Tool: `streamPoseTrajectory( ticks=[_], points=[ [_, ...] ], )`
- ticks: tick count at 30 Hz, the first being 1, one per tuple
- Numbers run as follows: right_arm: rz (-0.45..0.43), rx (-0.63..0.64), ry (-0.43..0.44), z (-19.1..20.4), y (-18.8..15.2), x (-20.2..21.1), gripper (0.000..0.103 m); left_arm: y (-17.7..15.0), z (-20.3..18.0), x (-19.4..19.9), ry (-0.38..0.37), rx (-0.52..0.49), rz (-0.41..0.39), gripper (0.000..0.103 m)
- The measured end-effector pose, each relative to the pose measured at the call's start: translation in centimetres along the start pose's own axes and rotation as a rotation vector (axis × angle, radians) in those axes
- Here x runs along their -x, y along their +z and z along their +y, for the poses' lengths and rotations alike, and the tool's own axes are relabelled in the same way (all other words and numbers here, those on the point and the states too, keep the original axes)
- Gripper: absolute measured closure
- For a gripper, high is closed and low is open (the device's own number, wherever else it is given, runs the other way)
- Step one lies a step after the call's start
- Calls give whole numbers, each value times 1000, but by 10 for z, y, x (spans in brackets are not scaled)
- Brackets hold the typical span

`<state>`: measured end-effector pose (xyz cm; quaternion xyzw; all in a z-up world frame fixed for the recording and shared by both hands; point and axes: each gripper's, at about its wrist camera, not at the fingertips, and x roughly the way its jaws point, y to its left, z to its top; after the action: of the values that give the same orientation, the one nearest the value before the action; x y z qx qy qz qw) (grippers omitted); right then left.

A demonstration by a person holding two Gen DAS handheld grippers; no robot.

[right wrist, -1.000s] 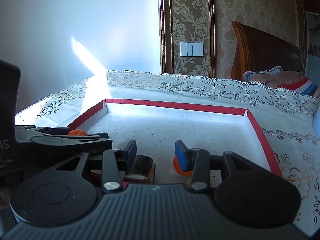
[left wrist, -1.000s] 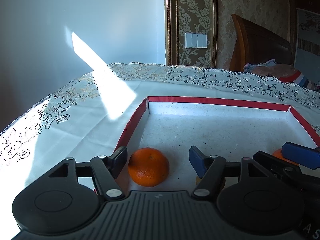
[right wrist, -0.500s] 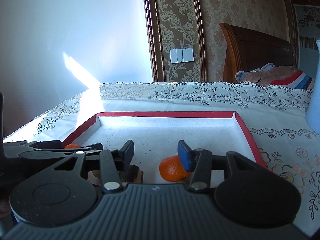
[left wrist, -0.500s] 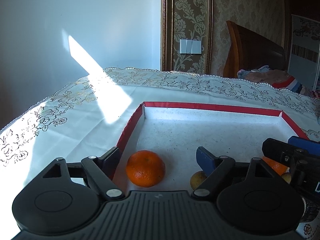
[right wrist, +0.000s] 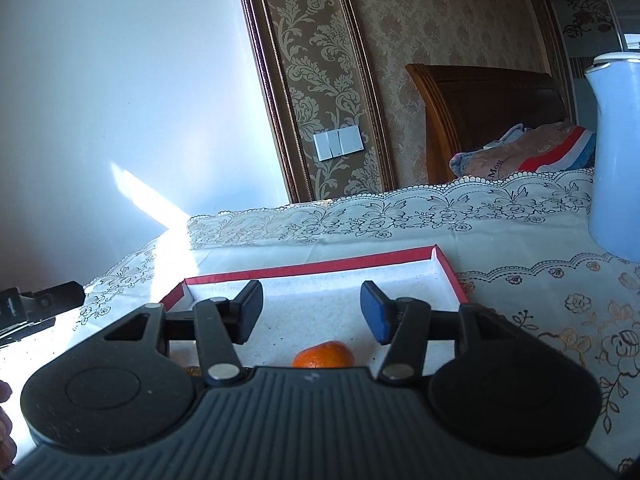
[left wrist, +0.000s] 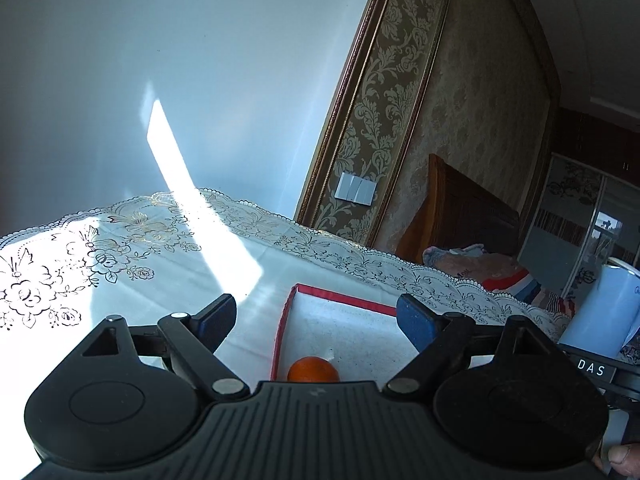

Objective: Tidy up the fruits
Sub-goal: 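Lift both open tools out of the tray back toward the table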

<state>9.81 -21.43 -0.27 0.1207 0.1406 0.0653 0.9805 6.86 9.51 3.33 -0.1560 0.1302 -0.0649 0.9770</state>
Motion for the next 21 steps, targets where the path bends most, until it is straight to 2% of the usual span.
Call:
streamPoseTrajectory(
  ticks=[4, 9, 14, 21],
  points=[
    [-11, -34, -3, -14, 0, 17, 48, 1, 17, 21, 20, 5, -28, 15],
    [-6, -38, -2, -27, -6, 41, 48, -10, 11, 49, 48, -111, -45, 15],
    [55, -4, -19, -39, -22, 63, 48, -31, -8, 65, -2, -204, 1, 15],
    [144, 60, -53, -41, -46, 73, 44, -69, -51, 66, -38, -351, 90, 15]
  ],
)
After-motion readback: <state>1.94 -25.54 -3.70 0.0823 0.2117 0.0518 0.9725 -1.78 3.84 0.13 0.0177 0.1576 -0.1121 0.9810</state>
